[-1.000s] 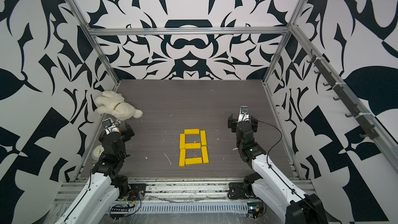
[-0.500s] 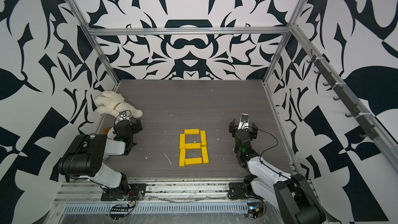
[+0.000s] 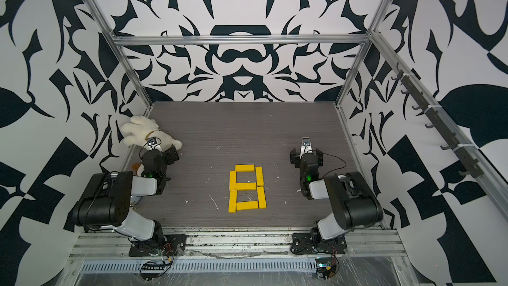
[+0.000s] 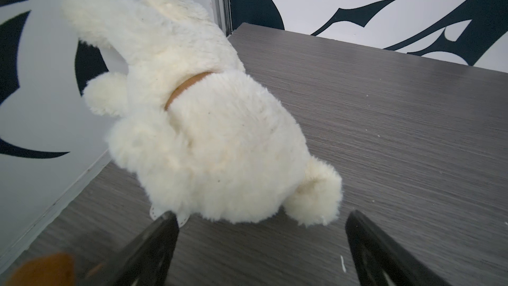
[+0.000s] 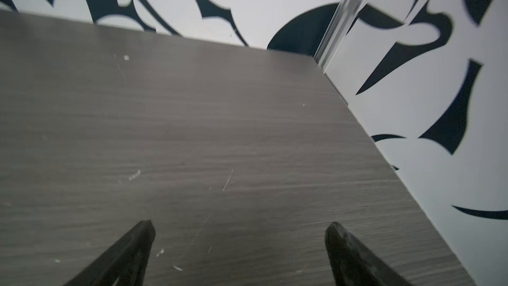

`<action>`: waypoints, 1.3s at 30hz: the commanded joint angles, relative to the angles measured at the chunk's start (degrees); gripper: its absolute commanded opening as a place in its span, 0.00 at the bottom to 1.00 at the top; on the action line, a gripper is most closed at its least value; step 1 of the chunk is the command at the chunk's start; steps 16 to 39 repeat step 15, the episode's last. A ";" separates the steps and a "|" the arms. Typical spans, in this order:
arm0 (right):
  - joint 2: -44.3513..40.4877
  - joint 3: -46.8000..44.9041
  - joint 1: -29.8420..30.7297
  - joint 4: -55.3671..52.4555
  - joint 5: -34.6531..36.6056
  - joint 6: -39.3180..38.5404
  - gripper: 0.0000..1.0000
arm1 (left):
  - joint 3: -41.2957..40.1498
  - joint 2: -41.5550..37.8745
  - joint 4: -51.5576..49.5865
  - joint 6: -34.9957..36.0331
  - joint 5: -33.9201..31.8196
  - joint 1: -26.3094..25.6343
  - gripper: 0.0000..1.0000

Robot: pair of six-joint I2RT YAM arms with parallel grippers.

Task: Assemble the number 8 with building blocks
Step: Reset both arms

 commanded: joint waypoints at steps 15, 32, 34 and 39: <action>-0.75 3.99 -3.61 -5.06 -11.41 1.93 0.80 | 1.31 -0.02 -1.70 -0.40 1.07 -0.03 0.99; -0.75 3.99 -3.61 -5.06 -11.41 1.93 0.80 | 1.31 -0.02 -1.70 -0.40 1.07 -0.03 0.99; -0.75 3.99 -3.61 -5.06 -11.41 1.93 0.80 | 1.31 -0.02 -1.70 -0.40 1.07 -0.03 0.99; -0.75 3.99 -3.61 -5.06 -11.41 1.93 0.80 | 1.31 -0.02 -1.70 -0.40 1.07 -0.03 0.99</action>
